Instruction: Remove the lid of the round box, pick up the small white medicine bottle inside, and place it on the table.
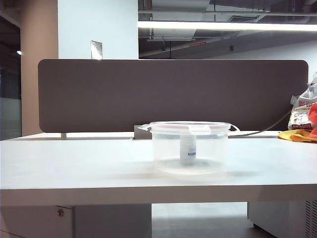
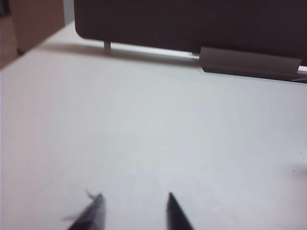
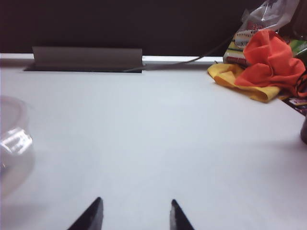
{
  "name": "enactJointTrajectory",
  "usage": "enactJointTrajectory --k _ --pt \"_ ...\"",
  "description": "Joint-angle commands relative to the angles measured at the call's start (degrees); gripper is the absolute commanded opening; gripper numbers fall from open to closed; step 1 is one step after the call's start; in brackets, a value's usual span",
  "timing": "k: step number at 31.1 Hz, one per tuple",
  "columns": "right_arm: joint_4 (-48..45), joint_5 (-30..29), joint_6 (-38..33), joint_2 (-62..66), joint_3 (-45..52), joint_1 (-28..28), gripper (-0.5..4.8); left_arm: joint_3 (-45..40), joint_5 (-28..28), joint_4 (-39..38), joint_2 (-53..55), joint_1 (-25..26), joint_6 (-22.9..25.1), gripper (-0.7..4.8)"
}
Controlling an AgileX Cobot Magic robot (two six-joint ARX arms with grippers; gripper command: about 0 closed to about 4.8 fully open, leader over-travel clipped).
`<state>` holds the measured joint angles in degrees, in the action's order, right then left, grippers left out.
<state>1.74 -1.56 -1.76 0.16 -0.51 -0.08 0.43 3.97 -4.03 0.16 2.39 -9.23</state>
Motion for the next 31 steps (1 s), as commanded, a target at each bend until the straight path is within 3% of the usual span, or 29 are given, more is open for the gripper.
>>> enactJointTrajectory --k 1,4,7,12,19,31 --pt "-5.57 -3.28 -5.16 0.0 0.22 0.04 0.58 0.07 3.54 -1.11 0.02 -0.07 -4.28 1.07" --pt "-6.84 -5.22 -8.02 0.0 -0.13 0.07 0.37 0.2 7.45 -1.09 0.02 -0.07 -6.38 0.95" --pt "-6.69 -5.81 -10.73 0.0 -1.14 0.11 -0.08 0.57 10.51 -1.16 0.02 -0.07 -8.44 -0.06" --pt "-6.43 -6.27 -10.73 0.0 -4.46 0.13 -0.08 2.64 13.31 -1.07 0.04 -0.09 -11.3 -0.06" --pt "-3.65 -6.4 -10.69 1.64 -9.73 0.13 -0.08 6.49 15.23 -2.71 0.15 -0.11 -11.37 -0.06" --pt "0.28 -14.19 -10.69 14.32 -17.09 0.13 -0.08 13.7 21.31 -10.54 1.03 -0.13 -11.43 -0.06"
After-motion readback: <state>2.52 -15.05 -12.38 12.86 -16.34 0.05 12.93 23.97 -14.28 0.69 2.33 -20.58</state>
